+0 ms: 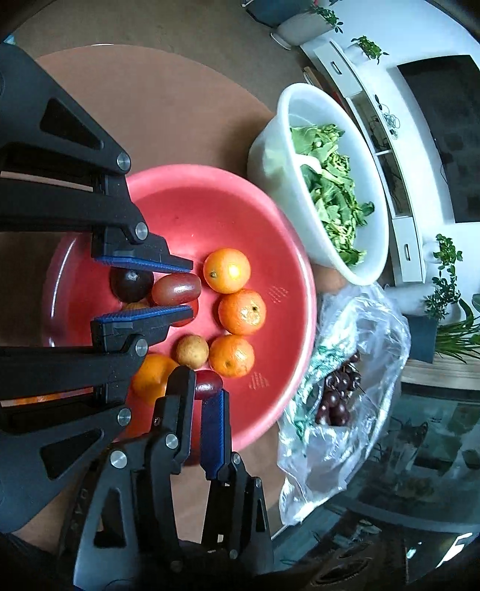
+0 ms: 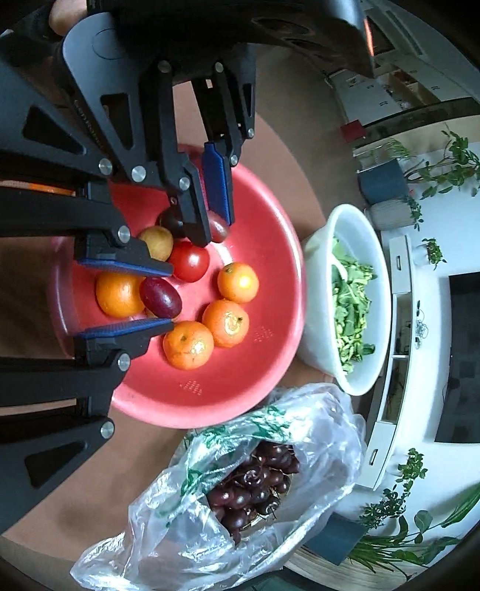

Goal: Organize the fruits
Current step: 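Carry both held grapes over the red bowl, then open both tools to drop the grapes into the red bowl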

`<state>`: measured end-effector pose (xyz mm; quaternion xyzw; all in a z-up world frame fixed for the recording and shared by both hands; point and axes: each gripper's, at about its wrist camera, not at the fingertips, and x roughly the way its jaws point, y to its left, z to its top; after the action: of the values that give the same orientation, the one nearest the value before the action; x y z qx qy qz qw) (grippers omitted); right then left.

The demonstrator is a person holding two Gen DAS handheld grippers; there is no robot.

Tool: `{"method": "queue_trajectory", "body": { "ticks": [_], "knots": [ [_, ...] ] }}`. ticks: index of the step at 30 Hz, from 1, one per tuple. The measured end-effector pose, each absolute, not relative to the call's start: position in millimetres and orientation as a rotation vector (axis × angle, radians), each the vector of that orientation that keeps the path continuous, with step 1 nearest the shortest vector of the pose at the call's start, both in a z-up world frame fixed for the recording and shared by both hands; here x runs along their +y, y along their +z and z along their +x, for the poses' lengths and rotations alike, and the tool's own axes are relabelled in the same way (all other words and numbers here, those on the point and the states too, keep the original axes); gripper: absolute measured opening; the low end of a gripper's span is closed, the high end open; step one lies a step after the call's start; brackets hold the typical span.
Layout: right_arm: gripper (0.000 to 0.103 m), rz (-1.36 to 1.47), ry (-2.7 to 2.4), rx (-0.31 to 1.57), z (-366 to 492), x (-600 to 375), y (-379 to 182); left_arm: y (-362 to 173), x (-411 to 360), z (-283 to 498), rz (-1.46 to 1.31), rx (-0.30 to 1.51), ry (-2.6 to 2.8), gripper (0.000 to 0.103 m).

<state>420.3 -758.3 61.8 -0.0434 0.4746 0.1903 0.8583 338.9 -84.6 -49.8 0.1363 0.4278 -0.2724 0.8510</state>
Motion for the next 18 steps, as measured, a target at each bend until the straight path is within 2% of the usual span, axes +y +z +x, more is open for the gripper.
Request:
{"method": "queue_trajectory", "body": {
  "ticks": [9,14,18],
  "knots": [
    [0.027,-0.117,0.39,1.011,421.9,-756.8,51.7,-61.5,-83.4,339.2,0.3,0.909,-0.548,0.018],
    [0.029,-0.112,0.38,1.01,423.2,-758.3,51.4,-58.4,-82.4,337.1,0.303,0.896,-0.536,0.03],
    [0.03,-0.112,0.364,1.007,424.2,-762.5,53.5,-53.3,-78.3,335.7,0.295,0.879,-0.514,0.049]
  ]
}}
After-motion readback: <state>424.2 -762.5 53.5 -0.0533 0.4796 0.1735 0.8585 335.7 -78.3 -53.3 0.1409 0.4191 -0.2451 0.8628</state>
